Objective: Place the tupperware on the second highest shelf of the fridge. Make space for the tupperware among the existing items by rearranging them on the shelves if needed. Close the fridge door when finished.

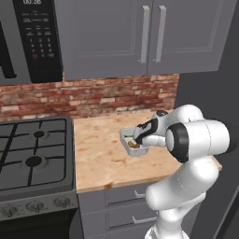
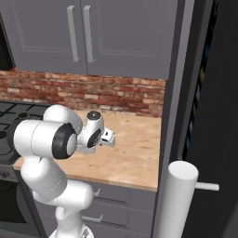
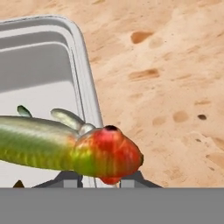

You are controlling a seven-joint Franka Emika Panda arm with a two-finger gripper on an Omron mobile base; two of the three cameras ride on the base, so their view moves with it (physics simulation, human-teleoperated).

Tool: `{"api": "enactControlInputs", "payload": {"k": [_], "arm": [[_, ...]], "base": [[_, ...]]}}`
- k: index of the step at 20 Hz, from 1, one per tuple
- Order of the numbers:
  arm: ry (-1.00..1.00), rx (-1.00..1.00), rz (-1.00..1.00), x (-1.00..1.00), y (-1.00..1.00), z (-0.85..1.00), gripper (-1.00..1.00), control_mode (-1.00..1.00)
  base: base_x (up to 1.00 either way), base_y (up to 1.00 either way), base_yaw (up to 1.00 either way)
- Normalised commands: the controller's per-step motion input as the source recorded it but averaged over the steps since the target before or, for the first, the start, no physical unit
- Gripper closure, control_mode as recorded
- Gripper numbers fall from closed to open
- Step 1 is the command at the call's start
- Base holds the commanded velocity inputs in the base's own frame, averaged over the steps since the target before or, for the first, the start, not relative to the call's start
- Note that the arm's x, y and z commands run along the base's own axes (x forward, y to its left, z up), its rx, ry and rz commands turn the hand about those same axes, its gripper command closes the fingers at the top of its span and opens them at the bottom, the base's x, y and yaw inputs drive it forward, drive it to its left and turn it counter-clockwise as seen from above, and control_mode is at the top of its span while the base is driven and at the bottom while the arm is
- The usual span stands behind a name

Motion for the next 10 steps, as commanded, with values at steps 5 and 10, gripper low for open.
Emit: {"api": "enactControlInputs", "payload": {"k": [5,10], "arm": [[0.00,0.00,-0.01,-0.13,0.00,0.00,1.00,-1.00],[0.00,-0.01,-0.05,-0.74,0.12,0.30,1.00,-1.00]], "base": [[0.00,0.00,0.00],[0.00,0.00,0.00]]}}
